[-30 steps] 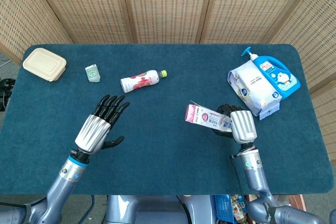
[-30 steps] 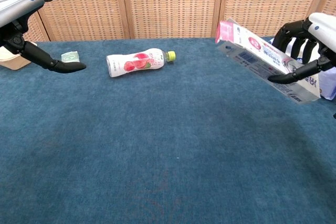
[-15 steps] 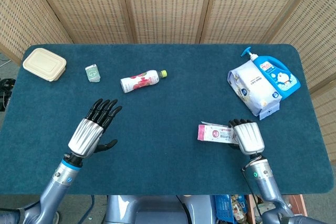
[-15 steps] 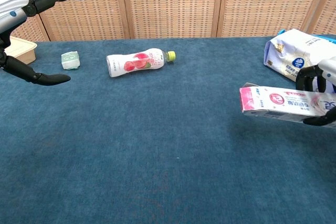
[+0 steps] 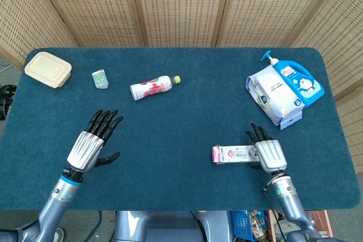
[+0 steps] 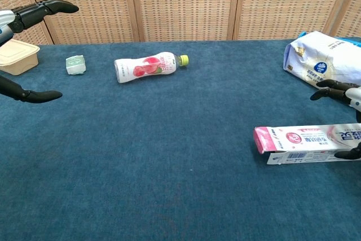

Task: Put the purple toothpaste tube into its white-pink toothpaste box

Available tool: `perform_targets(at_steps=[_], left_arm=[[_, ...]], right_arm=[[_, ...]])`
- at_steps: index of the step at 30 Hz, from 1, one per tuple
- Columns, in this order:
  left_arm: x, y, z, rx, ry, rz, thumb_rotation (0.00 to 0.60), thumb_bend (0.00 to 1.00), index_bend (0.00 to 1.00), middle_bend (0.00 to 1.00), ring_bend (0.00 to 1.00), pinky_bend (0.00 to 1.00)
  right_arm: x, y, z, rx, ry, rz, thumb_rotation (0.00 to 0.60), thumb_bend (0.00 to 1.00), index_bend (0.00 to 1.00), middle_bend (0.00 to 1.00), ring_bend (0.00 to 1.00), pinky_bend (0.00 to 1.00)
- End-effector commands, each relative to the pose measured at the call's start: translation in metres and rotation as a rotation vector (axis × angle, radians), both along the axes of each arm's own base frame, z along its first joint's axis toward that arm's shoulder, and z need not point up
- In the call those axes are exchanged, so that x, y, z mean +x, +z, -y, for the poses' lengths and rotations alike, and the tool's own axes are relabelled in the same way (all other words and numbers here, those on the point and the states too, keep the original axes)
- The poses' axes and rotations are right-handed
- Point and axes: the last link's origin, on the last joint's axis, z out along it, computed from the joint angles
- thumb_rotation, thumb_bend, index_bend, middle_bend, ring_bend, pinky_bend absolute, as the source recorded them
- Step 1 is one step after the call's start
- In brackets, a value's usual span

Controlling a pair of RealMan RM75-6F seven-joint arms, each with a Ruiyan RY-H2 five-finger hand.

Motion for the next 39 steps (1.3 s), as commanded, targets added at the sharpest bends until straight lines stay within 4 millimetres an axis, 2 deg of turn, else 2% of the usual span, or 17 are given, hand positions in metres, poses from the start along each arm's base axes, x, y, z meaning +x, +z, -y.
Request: perform_targets(at_steps=[1, 4, 9, 16, 21, 29, 34, 39], left_arm=[[-0.001, 0.001, 0.0, 0.001, 0.003, 0.006, 0.6, 0.21, 0.0, 0.0, 0.0, 0.0], [-0.002, 0.002, 0.0, 0.0, 0.005, 0.012, 0.6, 0.21, 0.0, 0.0, 0.0, 0.0], [-0.004, 0.005, 0.002, 0.001, 0.01, 0.03, 0.6, 0.21, 0.0, 0.0, 0.0, 0.0], [-0.017, 0.011, 0.012, -0.003, 0.042, 0.088, 0.6, 0.21, 0.0, 0.0, 0.0, 0.0], [-0.033, 0.014, 0.025, 0.012, 0.045, 0.082, 0.6, 0.21, 0.0, 0.0, 0.0, 0.0], [-0.064, 0.011, 0.052, 0.031, 0.049, -0.021, 0.6, 0.19, 0.0, 0.0, 0.0, 0.0], [-0.082, 0.005, 0.071, 0.023, 0.054, -0.091, 0.585, 0.17, 0.0, 0.0, 0.0, 0.0], [-0.093, 0.005, 0.074, 0.062, 0.058, -0.173, 0.568, 0.15, 0.0, 0.0, 0.0, 0.0]], right_arm=[[-0.002, 0.0, -0.001, -0.002, -0.001, 0.009, 0.6, 0.06, 0.09, 0.0, 0.05, 0.39], [-0.003, -0.001, -0.003, -0.002, 0.001, 0.028, 0.6, 0.04, 0.04, 0.0, 0.01, 0.36], [0.003, 0.004, -0.008, -0.037, 0.048, 0.131, 0.6, 0.03, 0.02, 0.0, 0.0, 0.35], [0.019, 0.024, -0.034, -0.105, 0.245, 0.333, 0.6, 0.02, 0.02, 0.0, 0.0, 0.33], [0.017, 0.028, -0.054, -0.091, 0.32, 0.408, 0.6, 0.0, 0.0, 0.0, 0.0, 0.26], [0.001, 0.033, -0.076, -0.103, 0.412, 0.319, 0.6, 0.0, 0.0, 0.0, 0.0, 0.02], [-0.015, 0.038, -0.086, -0.114, 0.409, 0.193, 0.6, 0.0, 0.0, 0.0, 0.0, 0.0], [-0.022, 0.038, -0.089, -0.124, 0.396, 0.135, 0.6, 0.0, 0.0, 0.0, 0.0, 0.0]])
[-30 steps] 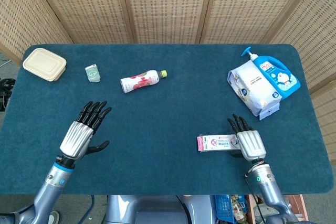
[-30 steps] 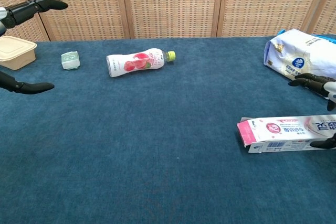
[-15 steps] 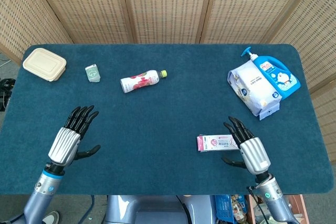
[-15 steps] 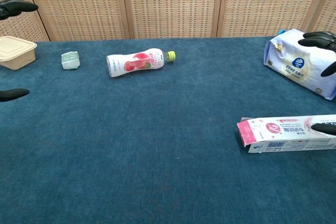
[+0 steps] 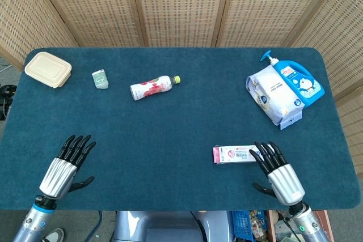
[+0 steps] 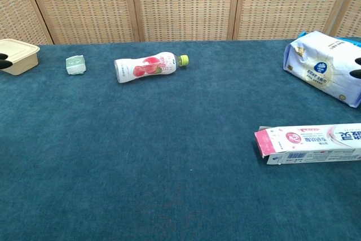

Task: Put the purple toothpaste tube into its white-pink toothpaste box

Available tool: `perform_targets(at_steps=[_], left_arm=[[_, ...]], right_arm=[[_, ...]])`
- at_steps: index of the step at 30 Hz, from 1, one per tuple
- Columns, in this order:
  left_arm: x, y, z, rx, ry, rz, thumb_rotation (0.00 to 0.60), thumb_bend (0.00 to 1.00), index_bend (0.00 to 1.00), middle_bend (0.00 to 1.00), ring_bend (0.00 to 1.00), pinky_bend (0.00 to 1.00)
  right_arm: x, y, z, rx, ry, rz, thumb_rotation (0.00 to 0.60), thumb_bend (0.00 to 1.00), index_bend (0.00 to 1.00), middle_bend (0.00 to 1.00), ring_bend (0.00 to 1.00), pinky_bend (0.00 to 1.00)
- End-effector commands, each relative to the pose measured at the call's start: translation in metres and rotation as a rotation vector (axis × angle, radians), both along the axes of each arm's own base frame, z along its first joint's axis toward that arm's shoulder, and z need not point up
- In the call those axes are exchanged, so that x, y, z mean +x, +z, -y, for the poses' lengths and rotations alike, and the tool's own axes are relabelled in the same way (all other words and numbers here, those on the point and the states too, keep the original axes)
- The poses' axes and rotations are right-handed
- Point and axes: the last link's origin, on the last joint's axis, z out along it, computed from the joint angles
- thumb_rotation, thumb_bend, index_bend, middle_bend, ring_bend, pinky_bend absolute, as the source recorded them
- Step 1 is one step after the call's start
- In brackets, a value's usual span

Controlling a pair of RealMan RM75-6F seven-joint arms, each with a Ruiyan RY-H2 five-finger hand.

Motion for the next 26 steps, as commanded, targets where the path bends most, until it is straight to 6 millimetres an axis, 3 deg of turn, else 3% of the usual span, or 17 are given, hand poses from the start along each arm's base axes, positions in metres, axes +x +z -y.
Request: perform_targets(at_steps=[1, 13, 16, 18, 26], left_arm=[[-0.008, 0.0, 0.003, 0.034, 0.002, -0.056, 0.565, 0.15, 0.0, 0.0, 0.0, 0.0], [-0.035, 0.024, 0.013, 0.1, 0.086, -0.079, 0.561, 0.15, 0.0, 0.0, 0.0, 0.0], [-0.043, 0.035, 0.015, 0.127, 0.113, -0.072, 0.561, 0.15, 0.0, 0.0, 0.0, 0.0], [-0.054, 0.043, 0.013, 0.141, 0.156, -0.08, 0.564, 0.15, 0.0, 0.0, 0.0, 0.0], [-0.059, 0.043, 0.007, 0.134, 0.167, -0.069, 0.563, 0.15, 0.0, 0.0, 0.0, 0.0]], right_arm=[[-0.004, 0.0, -0.002, -0.009, -0.008, -0.032, 0.6, 0.0, 0.0, 0.0, 0.0, 0.0], [0.001, 0.009, 0.0, -0.112, -0.012, -0.068, 0.6, 0.0, 0.0, 0.0, 0.0, 0.0], [-0.006, 0.019, 0.008, -0.175, -0.056, -0.105, 0.6, 0.0, 0.0, 0.0, 0.0, 0.0], [-0.022, 0.032, 0.02, -0.213, -0.154, -0.107, 0.6, 0.0, 0.0, 0.0, 0.0, 0.0], [-0.039, 0.048, 0.029, -0.218, -0.245, -0.079, 0.6, 0.0, 0.0, 0.0, 0.0, 0.0]])
